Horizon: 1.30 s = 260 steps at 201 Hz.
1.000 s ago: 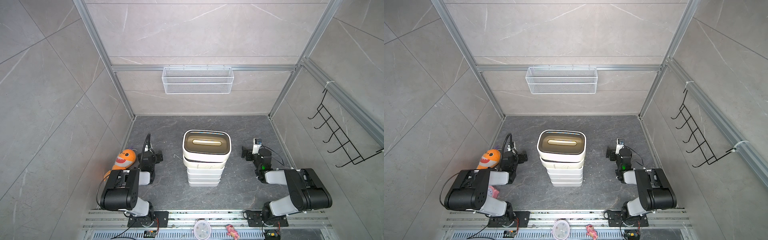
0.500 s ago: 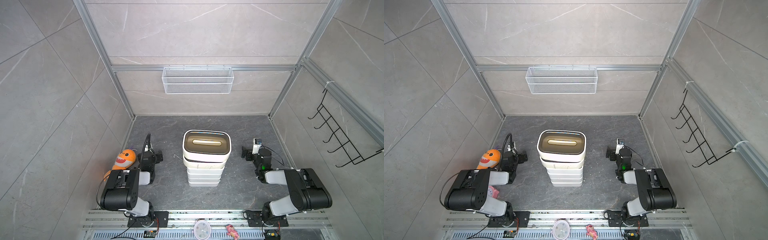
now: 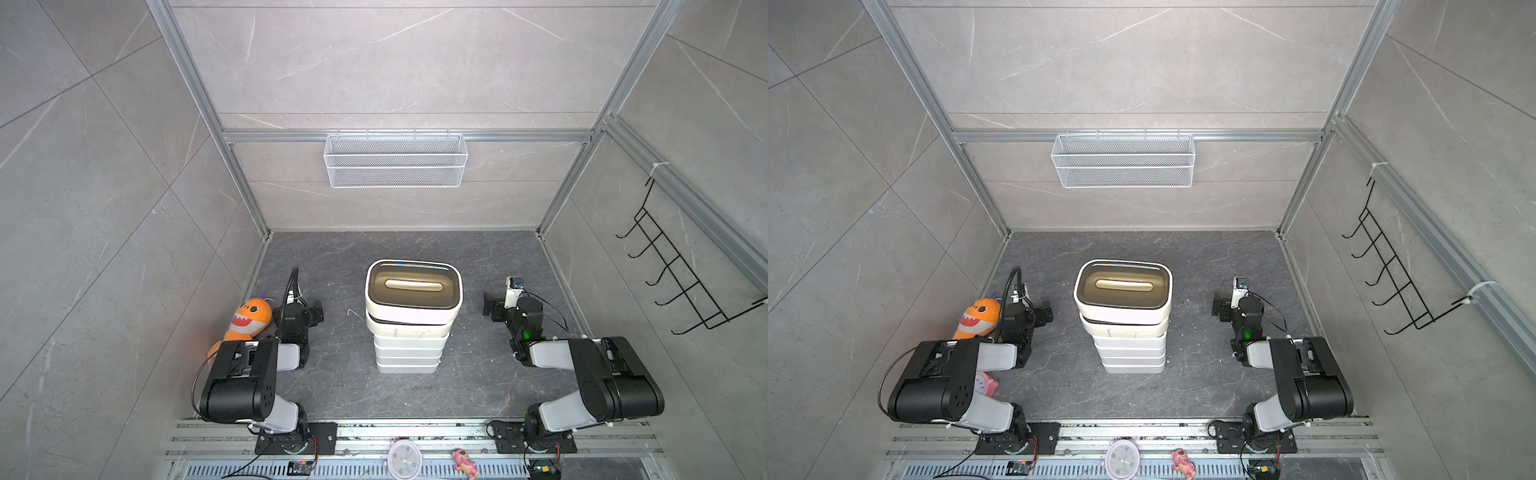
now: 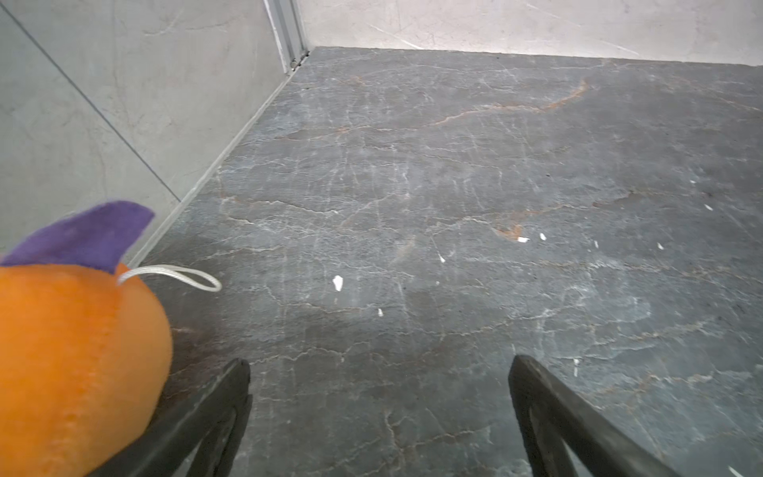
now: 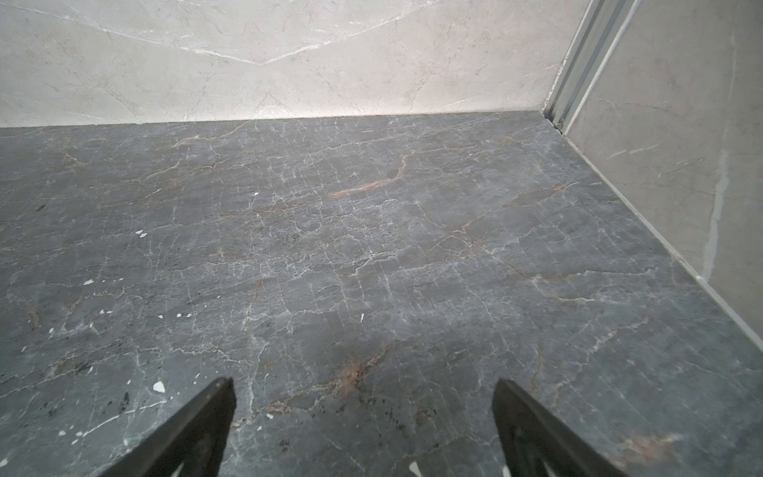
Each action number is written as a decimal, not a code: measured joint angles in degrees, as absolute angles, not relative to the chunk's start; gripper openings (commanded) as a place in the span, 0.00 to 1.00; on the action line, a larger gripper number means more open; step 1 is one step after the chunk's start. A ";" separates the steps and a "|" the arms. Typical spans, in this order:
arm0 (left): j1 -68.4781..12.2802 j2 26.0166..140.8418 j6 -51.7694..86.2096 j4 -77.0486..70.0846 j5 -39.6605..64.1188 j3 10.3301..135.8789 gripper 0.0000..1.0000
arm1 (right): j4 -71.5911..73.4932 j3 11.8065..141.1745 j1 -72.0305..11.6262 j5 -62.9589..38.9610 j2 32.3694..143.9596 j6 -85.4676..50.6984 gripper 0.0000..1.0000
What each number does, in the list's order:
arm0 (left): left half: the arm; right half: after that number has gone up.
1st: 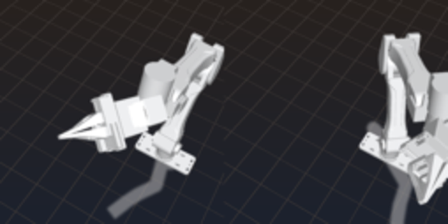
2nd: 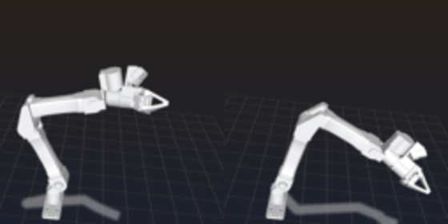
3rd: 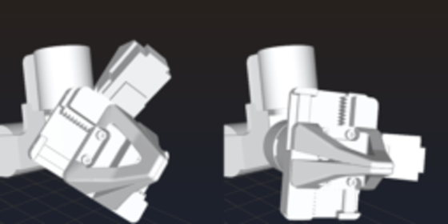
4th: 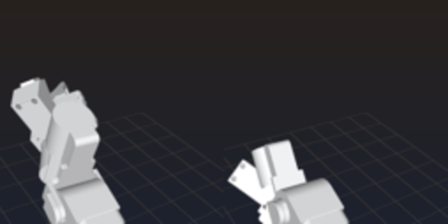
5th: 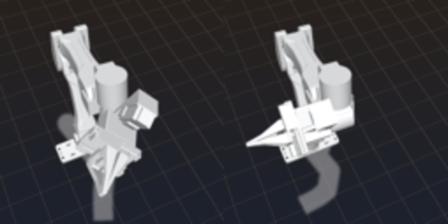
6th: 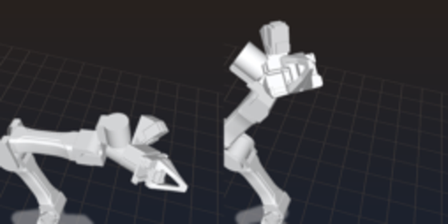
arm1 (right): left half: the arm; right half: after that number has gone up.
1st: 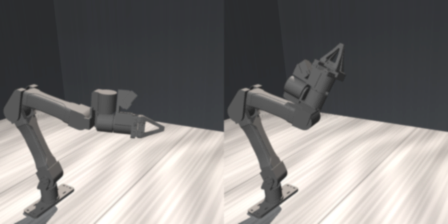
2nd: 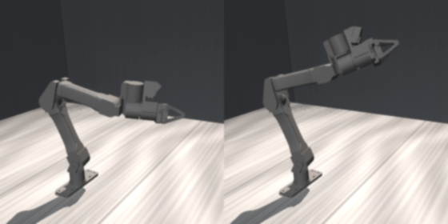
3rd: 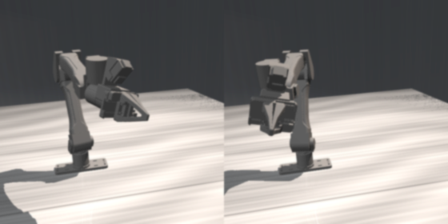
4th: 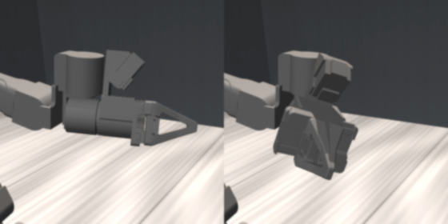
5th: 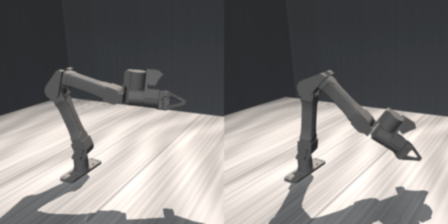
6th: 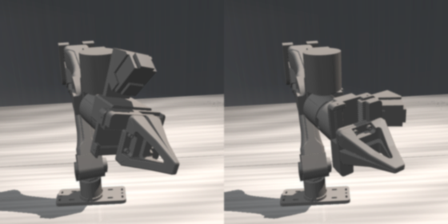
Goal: Stack the tissue boxes
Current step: Reset both arms
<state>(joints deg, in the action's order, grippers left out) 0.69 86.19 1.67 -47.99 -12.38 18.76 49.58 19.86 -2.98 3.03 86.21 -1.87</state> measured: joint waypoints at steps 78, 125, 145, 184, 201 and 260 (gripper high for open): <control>0.84 86.19 1.30 -47.94 -12.08 18.79 1.00 | 49.60 19.86 -2.98 3.05 86.21 -1.87 1.00; 0.84 86.19 1.34 -47.90 -12.12 18.81 1.00 | 49.60 19.86 -2.98 3.03 86.21 -1.87 1.00; 0.84 86.19 1.10 -47.83 -11.03 18.81 1.00 | 49.60 19.86 -2.98 3.05 86.21 -1.87 1.00; 1.63 86.08 2.63 -47.92 -12.36 18.72 1.00 | 49.60 19.86 -2.98 3.03 86.21 -1.87 1.00; 2.28 86.06 2.59 -47.51 -11.44 18.96 1.00 | 49.60 19.86 -2.98 3.05 86.21 -1.87 1.00; 2.02 86.06 2.81 -47.33 -11.25 19.05 1.00 | 49.63 19.86 -2.98 3.05 86.21 -1.87 1.00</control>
<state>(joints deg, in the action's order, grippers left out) 2.02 86.06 2.81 -47.33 -11.25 19.05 49.63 19.86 -2.98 3.05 86.21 -1.87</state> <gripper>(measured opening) 0.999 0.997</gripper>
